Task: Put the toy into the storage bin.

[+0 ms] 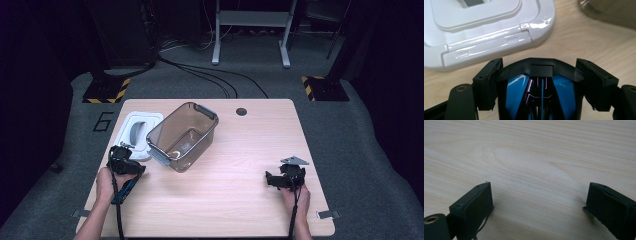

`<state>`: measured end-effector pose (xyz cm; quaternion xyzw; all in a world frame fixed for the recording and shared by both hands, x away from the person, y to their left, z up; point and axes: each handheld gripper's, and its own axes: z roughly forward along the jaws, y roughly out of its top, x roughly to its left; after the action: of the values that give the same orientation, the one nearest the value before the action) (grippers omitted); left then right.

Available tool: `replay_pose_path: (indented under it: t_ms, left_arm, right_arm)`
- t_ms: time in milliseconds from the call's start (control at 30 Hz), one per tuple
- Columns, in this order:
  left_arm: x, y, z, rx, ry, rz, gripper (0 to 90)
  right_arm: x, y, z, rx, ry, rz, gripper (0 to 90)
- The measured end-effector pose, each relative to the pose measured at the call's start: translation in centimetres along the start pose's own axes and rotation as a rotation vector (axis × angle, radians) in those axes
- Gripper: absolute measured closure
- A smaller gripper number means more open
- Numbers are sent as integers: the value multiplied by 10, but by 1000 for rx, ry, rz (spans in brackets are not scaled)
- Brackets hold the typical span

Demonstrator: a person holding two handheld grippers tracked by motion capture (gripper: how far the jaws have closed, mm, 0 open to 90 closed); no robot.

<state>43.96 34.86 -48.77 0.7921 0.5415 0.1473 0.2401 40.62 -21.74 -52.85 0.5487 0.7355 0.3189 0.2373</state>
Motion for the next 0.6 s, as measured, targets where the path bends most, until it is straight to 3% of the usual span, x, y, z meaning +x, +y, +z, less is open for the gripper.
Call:
replay_pose_path:
  t_ms: [167,367,600]
  left_arm:
    - [-1,-1,-13,-28,-2,10,251]
    - [2,-2,-33,-102,-9,3,251]
    - [3,-2,-55,-181,14,-19,251]
  right_arm:
    - [0,0,0,0,0,0,59]
    - [0,0,0,0,0,0,59]
    - [0,0,0,0,0,0,59]
